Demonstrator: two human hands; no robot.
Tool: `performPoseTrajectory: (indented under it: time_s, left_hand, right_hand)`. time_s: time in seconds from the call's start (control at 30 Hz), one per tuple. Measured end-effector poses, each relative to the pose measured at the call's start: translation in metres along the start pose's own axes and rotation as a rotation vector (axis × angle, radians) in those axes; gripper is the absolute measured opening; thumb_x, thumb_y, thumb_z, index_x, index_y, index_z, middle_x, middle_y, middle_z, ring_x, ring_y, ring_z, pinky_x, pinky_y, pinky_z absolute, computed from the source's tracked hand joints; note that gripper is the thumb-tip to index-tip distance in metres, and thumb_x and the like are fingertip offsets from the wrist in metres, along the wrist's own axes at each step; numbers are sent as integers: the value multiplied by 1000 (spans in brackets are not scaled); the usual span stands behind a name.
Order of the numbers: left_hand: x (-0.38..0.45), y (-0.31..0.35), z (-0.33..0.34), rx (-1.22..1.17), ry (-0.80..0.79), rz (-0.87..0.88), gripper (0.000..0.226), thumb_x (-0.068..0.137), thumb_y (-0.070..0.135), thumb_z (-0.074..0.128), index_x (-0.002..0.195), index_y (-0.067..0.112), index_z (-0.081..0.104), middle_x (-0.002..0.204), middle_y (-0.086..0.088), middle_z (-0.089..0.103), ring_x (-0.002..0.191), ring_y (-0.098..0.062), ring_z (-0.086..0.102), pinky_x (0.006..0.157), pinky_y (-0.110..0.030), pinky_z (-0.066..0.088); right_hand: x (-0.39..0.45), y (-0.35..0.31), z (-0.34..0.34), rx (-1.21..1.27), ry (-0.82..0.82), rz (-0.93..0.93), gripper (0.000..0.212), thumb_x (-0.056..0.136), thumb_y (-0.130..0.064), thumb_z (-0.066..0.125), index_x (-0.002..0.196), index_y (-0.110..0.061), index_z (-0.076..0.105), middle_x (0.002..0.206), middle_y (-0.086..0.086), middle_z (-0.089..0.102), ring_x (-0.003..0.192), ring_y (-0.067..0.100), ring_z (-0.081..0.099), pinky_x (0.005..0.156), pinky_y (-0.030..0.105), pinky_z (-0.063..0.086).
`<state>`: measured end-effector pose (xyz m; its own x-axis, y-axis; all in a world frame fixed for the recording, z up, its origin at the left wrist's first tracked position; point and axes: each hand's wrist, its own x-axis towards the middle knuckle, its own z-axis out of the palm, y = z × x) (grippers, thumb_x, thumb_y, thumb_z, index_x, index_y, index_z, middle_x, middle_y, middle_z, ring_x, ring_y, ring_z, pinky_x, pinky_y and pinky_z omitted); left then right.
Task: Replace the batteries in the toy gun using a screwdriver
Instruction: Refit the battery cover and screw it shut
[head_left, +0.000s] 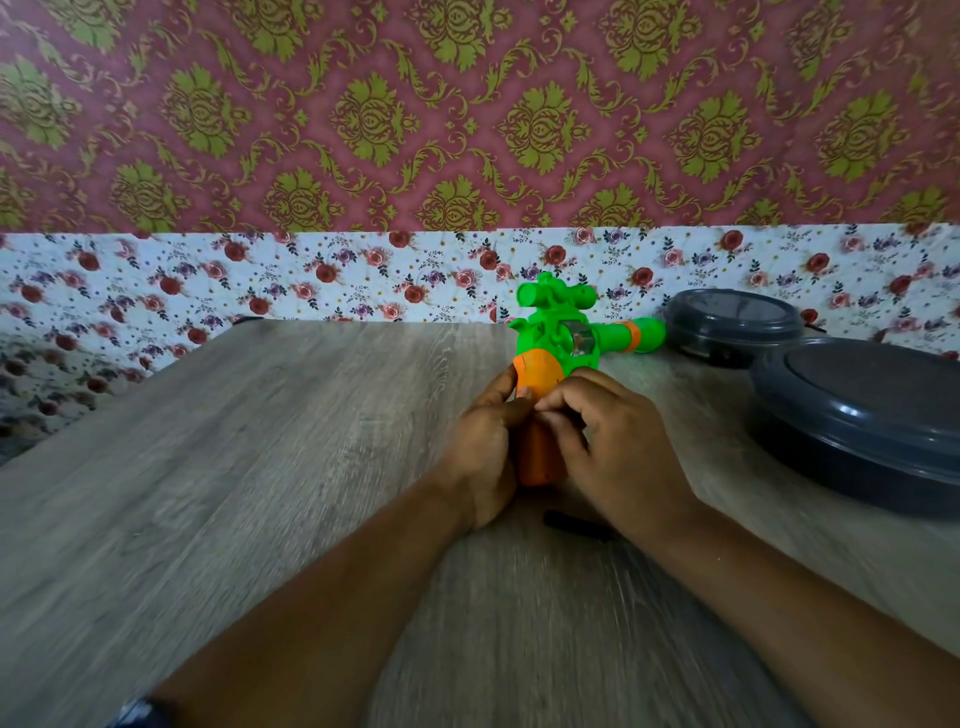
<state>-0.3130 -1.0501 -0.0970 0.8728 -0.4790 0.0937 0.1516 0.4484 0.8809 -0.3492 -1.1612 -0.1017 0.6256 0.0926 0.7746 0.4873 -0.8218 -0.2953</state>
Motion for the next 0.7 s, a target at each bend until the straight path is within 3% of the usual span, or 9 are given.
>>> performPoseTrajectory:
  time_s: [0.13,0.33,0.7]
  left_hand:
    - [-1,1,0,23,-1,-3,39,99,8,32,136,11,45,104,-5,64,89,-14,62,79,-25,53]
    - [0,0,-1,7,4,-8,40,99,8,32,138,10,43,118,-13,59,96,-19,60,91,-31,47]
    - [2,2,-5,-36,-32,-28,35,99,9,30,125,13,53,81,-1,68,67,-10,68,63,-24,57]
  right_hand:
    - [0,0,0,-9,-13,-3,17,83,-20,50,77,-10,62,76,2,60,69,19,57,62,23,40]
    - [0,-1,-1,-33,-41,-18,23,82,-22,47,79,-10,66,76,3,62,70,19,60,63,21,40]
    - [-1,-6,-9,-56,-143,-35,33,77,-22,43,86,-12,73,85,2,66,71,17,63,62,18,44]
